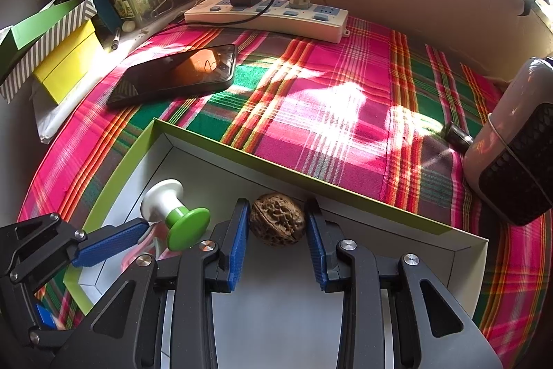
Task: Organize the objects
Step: 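Carry the pink clip with the left tool while the right tool carries the walnut into the box, then open the left tool to release the clip while the right tool releases the walnut in the box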
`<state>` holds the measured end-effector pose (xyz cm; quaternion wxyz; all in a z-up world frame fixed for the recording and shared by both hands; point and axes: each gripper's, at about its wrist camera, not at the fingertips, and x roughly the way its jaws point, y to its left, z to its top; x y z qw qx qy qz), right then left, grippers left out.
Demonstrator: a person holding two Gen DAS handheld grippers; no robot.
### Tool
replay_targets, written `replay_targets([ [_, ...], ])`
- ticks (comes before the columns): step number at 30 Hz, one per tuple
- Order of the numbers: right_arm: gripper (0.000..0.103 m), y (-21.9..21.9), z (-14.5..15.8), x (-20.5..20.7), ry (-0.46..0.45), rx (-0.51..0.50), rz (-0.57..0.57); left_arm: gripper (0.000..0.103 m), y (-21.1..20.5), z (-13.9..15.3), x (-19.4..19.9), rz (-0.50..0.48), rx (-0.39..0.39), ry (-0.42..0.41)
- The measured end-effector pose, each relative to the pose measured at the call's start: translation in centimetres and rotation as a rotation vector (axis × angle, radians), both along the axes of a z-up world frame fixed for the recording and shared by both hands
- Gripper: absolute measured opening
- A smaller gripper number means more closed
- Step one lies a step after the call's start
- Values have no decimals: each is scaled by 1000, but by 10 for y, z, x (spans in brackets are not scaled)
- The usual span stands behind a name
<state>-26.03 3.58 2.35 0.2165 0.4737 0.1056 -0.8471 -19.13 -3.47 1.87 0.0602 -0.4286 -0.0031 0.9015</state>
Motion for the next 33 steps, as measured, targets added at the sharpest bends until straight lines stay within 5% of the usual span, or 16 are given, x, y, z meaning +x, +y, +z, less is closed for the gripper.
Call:
replay_targets([
  [7,44,1,5,4,22,-7,-8,36,1,1,1,-2,-2,-2],
  [16,44,8,9,9,34,-22,-25,44,2,4,7,4,6,6],
  [33,44,20,22,35,80,-39,-53,45,-3,15,26,19,27,26],
])
